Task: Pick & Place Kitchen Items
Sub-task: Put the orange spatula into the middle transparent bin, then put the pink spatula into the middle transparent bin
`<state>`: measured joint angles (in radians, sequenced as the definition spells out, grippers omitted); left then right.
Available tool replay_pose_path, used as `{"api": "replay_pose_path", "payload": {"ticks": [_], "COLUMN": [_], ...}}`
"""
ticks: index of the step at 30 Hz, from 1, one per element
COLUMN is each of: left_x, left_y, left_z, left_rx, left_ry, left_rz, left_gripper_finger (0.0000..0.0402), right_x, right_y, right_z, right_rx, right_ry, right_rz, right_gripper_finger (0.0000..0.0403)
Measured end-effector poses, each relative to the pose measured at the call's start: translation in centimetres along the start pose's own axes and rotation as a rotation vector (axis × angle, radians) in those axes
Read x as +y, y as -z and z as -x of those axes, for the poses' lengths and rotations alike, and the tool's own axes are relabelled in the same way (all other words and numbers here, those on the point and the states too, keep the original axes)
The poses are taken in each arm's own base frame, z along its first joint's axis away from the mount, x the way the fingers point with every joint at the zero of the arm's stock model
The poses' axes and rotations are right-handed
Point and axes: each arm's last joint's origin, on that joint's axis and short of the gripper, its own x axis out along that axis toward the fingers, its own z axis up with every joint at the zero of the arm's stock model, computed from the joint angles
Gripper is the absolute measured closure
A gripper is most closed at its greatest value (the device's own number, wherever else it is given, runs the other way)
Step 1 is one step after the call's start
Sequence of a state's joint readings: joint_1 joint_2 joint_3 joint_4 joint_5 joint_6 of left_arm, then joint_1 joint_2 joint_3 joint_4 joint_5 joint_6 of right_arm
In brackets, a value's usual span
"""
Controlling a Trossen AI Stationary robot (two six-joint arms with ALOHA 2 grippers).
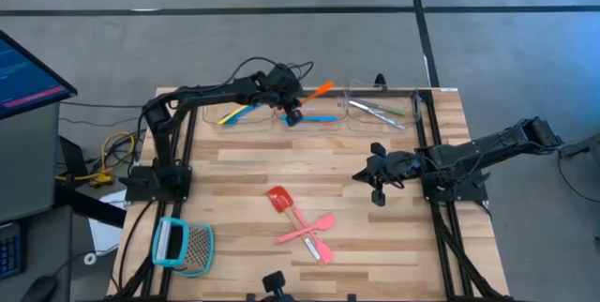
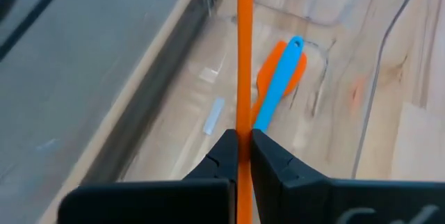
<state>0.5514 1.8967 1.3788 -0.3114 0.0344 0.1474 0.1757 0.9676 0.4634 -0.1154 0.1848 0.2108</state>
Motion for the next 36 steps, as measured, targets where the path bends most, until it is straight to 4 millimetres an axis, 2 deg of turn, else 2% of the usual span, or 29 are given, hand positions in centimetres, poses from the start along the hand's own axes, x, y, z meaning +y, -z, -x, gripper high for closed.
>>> {"api": "replay_pose_path", "payload": {"ticks": [10,15,21,25,33,36], "left_x": [-0.2,0.0,0.0,-0.2,-0.6,-0.6], "left_y": [1.9,2.2,2.1,2.2,1.9,1.9], "left_z": [-3.5,-4.2,-4.2,-4.2,-4.4,-4.4], "left_rx": [0.09,0.095,0.095,0.098,0.069,0.055], "left_ry": [0.025,0.009,0.007,-0.018,-0.028,-0.015], "left_rz": [0.03,0.026,0.028,0.021,0.015,0.022], "left_gripper_finger": [0.04,0.04,0.0395,0.0378,0.0308,0.0299], "right_x": [0.0,0.0,0.0,0.0,0.0,0.0], "right_y": [0.0,0.0,0.1,0.1,0.3,0.3], "right_z": [0.0,0.0,0.0,0.0,0.0,0.0], "right_rx": [0.003,0.004,0.01,0.015,0.027,0.026], "right_ry": [0.0,0.0,0.001,0.003,0.005,0.005], "right_rz": [0.001,0.001,0.002,0.003,0.006,0.006], "right_gripper_finger": [0.0401,0.0401,0.0401,0.0401,0.0401,0.0401]}}
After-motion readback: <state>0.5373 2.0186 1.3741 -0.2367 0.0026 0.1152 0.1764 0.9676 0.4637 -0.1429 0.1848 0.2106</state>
